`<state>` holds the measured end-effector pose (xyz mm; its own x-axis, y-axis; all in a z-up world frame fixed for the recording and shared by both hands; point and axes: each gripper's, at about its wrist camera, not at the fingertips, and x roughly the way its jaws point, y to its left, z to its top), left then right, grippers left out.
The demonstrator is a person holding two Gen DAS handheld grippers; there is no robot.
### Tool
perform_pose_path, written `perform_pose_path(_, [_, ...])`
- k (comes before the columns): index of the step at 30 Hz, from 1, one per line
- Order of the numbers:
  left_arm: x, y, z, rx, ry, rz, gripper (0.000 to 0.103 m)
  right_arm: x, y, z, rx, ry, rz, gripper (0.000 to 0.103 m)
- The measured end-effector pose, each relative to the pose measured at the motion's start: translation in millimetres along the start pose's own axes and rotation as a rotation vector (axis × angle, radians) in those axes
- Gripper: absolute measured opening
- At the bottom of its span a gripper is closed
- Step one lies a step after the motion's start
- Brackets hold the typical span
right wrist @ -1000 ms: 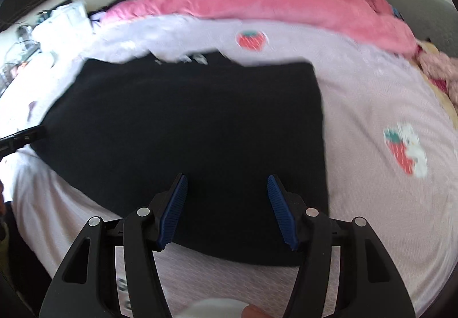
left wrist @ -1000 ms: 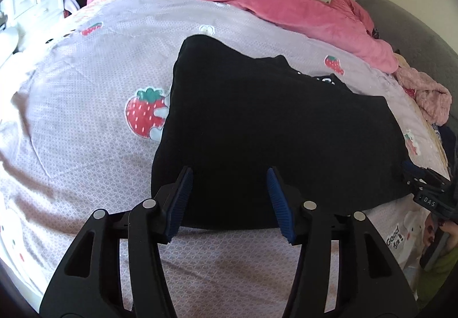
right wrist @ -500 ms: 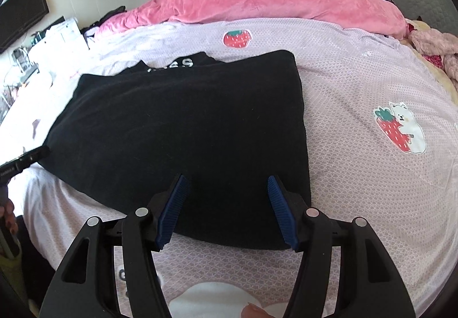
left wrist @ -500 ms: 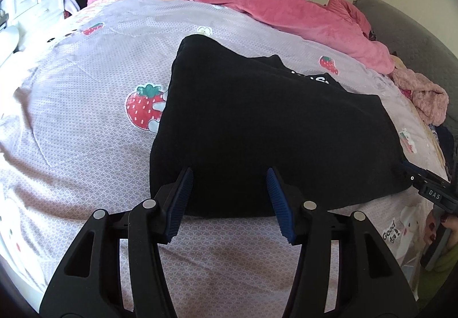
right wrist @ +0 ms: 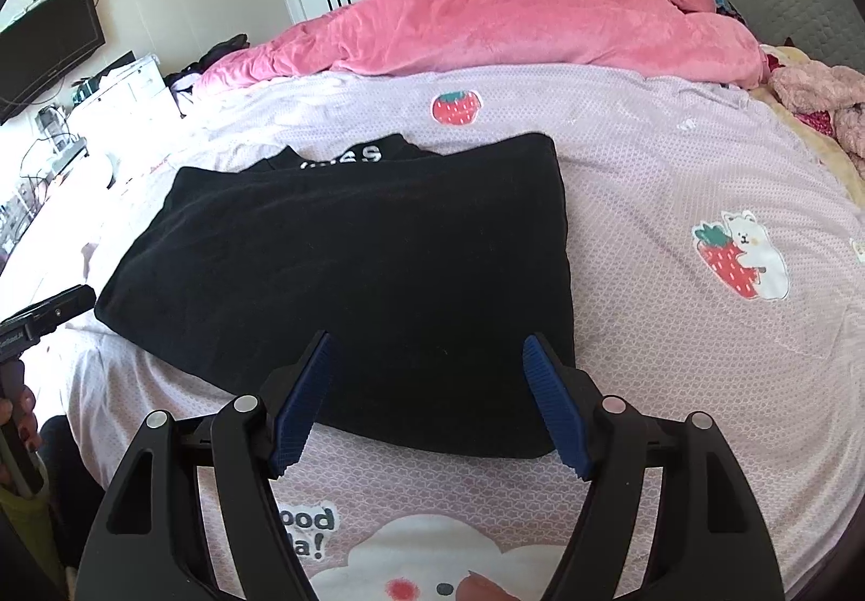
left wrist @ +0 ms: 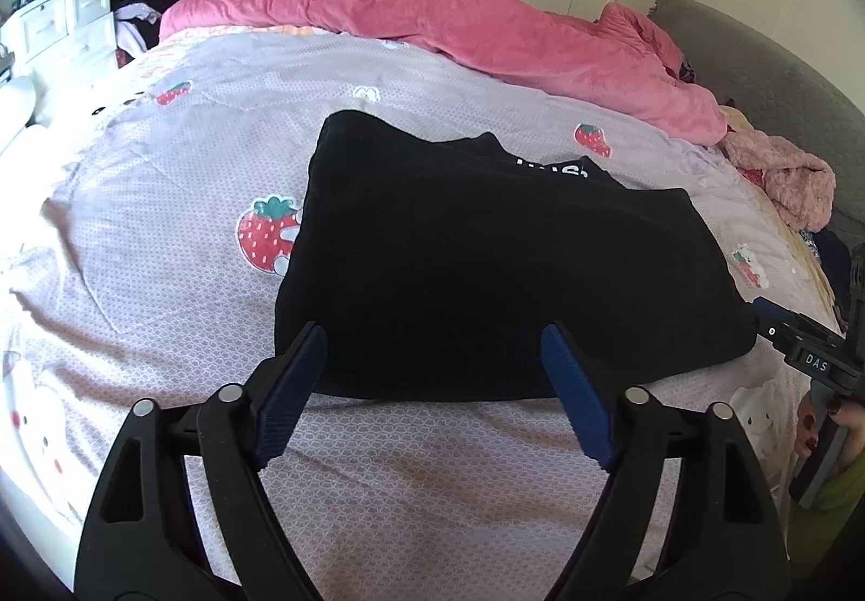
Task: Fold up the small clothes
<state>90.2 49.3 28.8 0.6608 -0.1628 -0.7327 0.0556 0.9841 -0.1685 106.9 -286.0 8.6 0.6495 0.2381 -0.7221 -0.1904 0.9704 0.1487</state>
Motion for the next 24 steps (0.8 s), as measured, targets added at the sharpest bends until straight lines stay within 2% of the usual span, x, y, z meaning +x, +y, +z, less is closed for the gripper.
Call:
perform_pose_path(1, [-2, 0, 0, 0.0, -0.003, 0.003, 0.079, -2, 1, 1, -0.001, -0.011, 0.004, 0.09])
perform_pose_path(4, [-7, -1, 2, 0.002, -0.017, 0.013, 0.087, -5, 7, 4, -0.011, -0.032, 0.013, 0.09])
perform_pose_path(7, [-12, -1, 3, 0.005, -0.029, 0.016, 0.088, -7, 15, 6, -0.028, -0.038, 0.019, 0.09])
perform_pose_path(9, [-15, 0, 3, 0.005, -0.036, 0.023, 0.094, -8, 20, 7, -0.036, -0.042, 0.024, 0.091])
perform_pose_path(24, [-30, 30, 4, -0.06, -0.065, 0.081, 0.094, -3, 76, 16, -0.139, -0.041, 0.095, 0.093])
